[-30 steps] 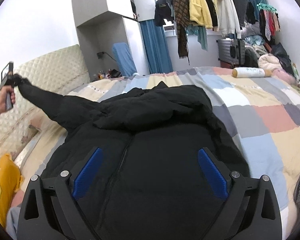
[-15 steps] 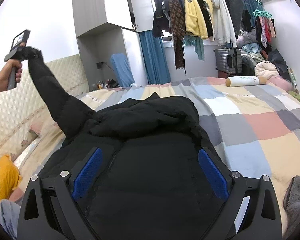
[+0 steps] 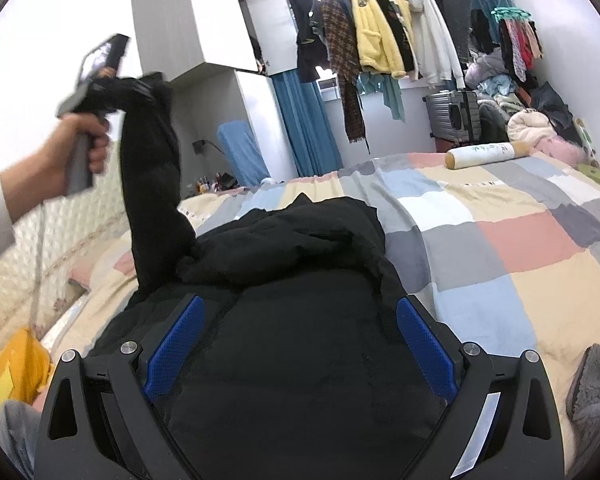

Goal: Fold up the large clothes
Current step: 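Lift the sleeve with the left tool and fold it across the jacket body, then lower the sleeve onto the folded sleeve and open the left tool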

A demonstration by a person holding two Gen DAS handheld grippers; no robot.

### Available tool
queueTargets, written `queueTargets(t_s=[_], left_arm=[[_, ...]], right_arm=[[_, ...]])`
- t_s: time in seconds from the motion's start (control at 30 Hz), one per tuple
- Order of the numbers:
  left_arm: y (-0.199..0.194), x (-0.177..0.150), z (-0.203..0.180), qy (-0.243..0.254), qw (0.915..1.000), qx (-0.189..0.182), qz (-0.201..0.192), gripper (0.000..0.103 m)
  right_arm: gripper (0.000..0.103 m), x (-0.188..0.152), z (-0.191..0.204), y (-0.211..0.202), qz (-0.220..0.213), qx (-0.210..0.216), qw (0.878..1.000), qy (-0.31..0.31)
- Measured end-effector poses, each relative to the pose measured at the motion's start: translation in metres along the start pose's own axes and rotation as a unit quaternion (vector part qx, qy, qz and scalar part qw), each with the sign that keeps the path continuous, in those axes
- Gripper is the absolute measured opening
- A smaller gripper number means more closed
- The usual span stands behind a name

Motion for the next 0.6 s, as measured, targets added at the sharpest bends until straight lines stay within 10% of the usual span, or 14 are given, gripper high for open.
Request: queueTargets(t_s=[0.33, 0.6], left_arm=[[0.072, -0.078, -0.146, 0.083, 0.9911, -0.087, 0.058, 0.006], [0.113, -0.138, -0.178, 0.081, 0.9824, -0.126, 0.112, 0.006]], right_arm=[[0.097, 0.0, -0.027, 0.007, 0.014, 0.001, 1.0, 0.027], [0.097, -0.008, -0.038, 0.025, 0.037, 0.011, 0.998, 0.048]])
Point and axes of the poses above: each gripper's, at about its wrist camera, not at the fingertips, and y roughly the way its jaws point, z to its left, x to its top, the point moved 3 cm from there along y, roughly the way its jaws point, and after that the axes turned 5 degrees about -x, right-handed, at the moved point
